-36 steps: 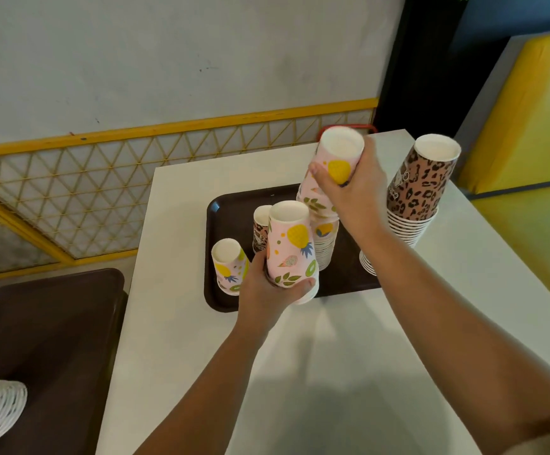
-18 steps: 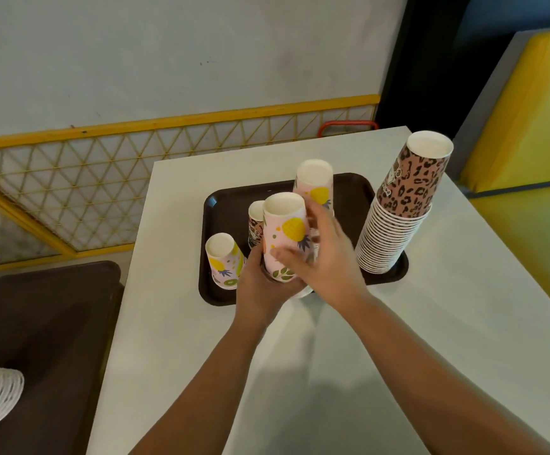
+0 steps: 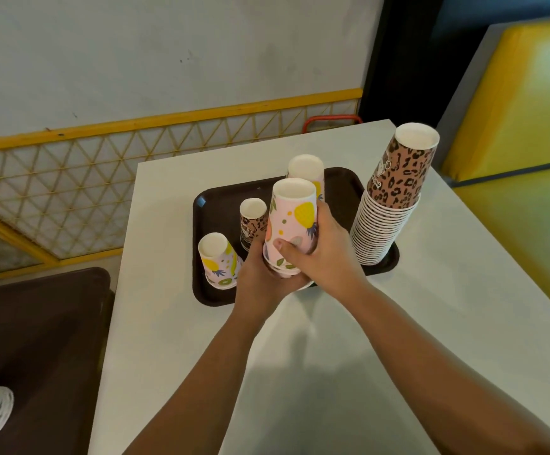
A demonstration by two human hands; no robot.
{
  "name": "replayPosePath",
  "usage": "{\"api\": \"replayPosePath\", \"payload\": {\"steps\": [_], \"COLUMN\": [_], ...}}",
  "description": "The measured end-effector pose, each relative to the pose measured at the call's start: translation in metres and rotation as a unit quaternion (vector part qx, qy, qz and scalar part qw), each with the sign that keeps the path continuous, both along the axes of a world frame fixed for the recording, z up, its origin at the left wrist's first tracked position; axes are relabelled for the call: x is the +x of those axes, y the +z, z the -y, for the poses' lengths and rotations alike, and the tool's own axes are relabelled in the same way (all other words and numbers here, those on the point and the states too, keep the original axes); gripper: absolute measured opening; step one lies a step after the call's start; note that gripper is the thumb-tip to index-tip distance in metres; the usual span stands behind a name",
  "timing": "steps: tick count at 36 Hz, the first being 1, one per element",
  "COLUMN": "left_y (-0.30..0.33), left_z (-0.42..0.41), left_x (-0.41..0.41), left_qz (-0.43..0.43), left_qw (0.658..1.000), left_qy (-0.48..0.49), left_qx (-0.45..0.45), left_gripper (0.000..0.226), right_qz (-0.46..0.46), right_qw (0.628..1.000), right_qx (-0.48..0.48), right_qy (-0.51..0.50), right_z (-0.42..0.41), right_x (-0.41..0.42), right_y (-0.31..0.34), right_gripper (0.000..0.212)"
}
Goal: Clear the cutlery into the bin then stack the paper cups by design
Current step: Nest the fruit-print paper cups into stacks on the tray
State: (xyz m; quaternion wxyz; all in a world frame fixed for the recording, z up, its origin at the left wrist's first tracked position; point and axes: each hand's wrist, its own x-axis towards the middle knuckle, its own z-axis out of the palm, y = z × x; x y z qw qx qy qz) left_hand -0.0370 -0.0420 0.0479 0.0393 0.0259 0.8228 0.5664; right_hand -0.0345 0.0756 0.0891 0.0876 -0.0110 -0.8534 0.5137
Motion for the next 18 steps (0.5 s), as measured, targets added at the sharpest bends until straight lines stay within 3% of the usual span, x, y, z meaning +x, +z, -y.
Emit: {"api": "replayPosePath", "payload": {"steps": [10, 18], "left_y": [-0.003, -0.004], "left_z": [0.001, 0.0], "left_x": [-0.006, -0.007], "left_qz": [0.013, 0.03], "left_qw": [0.999, 0.999], "left_qy": [-0.019, -0.017], "left_qx": [0.026, 0.004], "left_gripper": [0.081, 0.079], "right_qz": [0.022, -0.028], "right_qw": [0.998, 0.999], "right_qx": [-0.045, -0.042], "right_qy": [0.035, 0.013], "right_z": [-0.008, -0.011], "right_x": [-0.009, -0.016], "right_y": [0.003, 0.008], "right_gripper": [0.066, 0.056]}}
